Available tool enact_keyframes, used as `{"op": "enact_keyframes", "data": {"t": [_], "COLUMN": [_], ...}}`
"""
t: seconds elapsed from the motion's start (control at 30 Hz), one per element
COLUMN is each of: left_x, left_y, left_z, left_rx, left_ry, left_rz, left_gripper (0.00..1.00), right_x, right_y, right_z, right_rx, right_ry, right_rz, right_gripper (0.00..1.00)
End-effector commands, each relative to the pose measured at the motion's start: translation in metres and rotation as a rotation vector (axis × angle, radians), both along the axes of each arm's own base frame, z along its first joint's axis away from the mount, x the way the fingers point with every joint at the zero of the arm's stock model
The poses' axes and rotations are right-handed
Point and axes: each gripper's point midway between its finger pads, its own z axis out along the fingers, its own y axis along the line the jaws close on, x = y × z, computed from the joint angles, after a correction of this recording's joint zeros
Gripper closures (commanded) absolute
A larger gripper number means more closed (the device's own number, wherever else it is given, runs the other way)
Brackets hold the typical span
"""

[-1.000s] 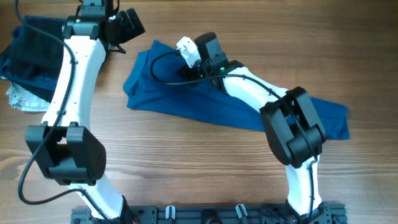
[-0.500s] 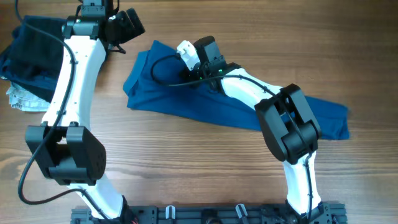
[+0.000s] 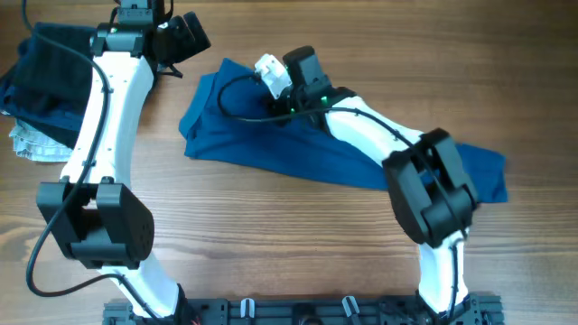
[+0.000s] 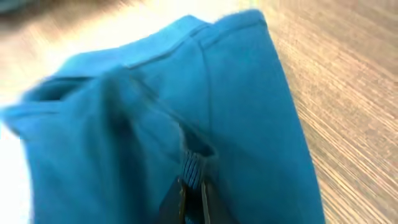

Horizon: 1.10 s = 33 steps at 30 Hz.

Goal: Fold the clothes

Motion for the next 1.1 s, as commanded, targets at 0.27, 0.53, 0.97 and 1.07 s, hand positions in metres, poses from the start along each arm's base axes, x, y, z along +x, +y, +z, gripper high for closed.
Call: {"op": "enact_keyframes", "data": {"t": [0.27, 0.53, 0.97, 1.07], "left_x": [0.001, 0.001, 0.001, 0.001], "left_y": [0.001, 0.001, 0.001, 0.001], "left_z": [0.003, 0.003, 0.003, 0.003], "left_rx": [0.001, 0.001, 0.001, 0.001], "left_ry": [-0.007, -0.007, -0.007, -0.007], "left_rz": [0.01, 0.01, 0.01, 0.01], "left_gripper": [0.0, 0.0, 0.0, 0.0], "right_x": [-0.068, -0.072, -0.048, -0.055], "right_y": [-0.004, -0.001, -0.03, -0.025], "right_z": [-0.007, -0.008, -0.033, -0.036], "right_rx": [0.02, 0.043, -0.096, -0.072], "right_ry": [0.383, 0.467, 0.393, 0.439], "right_rz": [-0.007, -0.087, -0.278, -0.262], "right_gripper": [0.96, 0.96, 0.96, 0.96]}}
